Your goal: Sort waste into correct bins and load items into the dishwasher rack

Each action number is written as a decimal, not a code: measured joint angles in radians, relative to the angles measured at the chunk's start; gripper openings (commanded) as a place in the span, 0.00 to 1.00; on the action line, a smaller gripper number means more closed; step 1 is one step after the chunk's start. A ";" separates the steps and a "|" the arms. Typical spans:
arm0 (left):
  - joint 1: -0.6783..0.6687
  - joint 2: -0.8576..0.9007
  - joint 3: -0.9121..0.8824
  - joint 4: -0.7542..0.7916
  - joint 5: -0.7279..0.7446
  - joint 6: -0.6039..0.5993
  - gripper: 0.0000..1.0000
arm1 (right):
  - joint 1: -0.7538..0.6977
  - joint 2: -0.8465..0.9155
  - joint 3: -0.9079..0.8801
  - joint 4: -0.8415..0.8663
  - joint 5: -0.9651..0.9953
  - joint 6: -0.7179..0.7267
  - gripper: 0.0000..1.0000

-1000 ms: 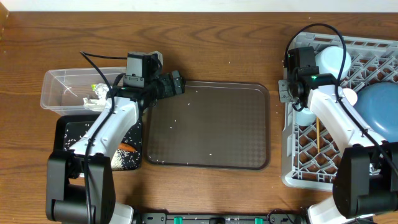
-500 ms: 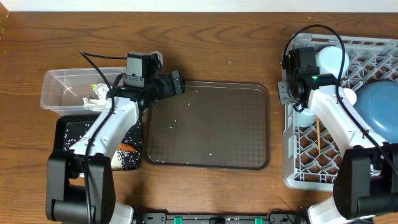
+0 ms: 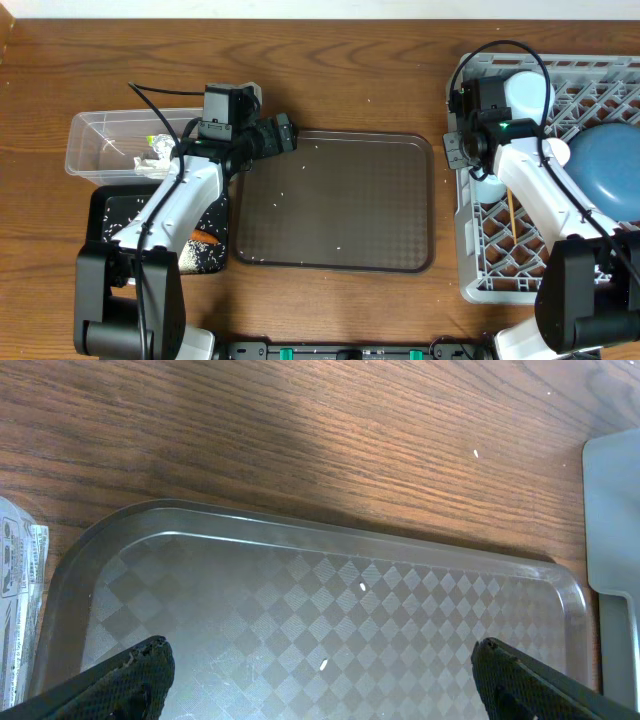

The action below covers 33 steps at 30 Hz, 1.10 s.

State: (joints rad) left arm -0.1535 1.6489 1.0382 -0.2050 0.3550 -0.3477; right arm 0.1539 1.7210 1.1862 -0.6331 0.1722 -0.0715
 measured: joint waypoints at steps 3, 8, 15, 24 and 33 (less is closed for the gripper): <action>0.000 0.000 0.000 0.000 0.000 0.000 0.98 | 0.008 0.000 0.000 0.002 0.000 -0.002 0.01; 0.000 0.000 0.000 0.000 0.000 0.000 0.98 | 0.017 0.000 0.000 0.010 -0.010 -0.002 0.01; 0.000 0.000 0.000 0.000 0.000 0.000 0.98 | 0.019 0.000 0.000 0.013 -0.026 0.000 0.21; 0.000 0.000 0.000 0.000 0.000 0.000 0.98 | 0.030 0.007 -0.003 0.018 -0.039 -0.059 0.10; 0.000 0.000 0.000 0.000 0.000 0.000 0.98 | 0.032 0.006 -0.003 0.026 -0.066 0.069 0.01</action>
State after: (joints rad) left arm -0.1535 1.6489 1.0382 -0.2050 0.3550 -0.3477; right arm 0.1860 1.7267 1.1828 -0.6075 0.1062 -0.0021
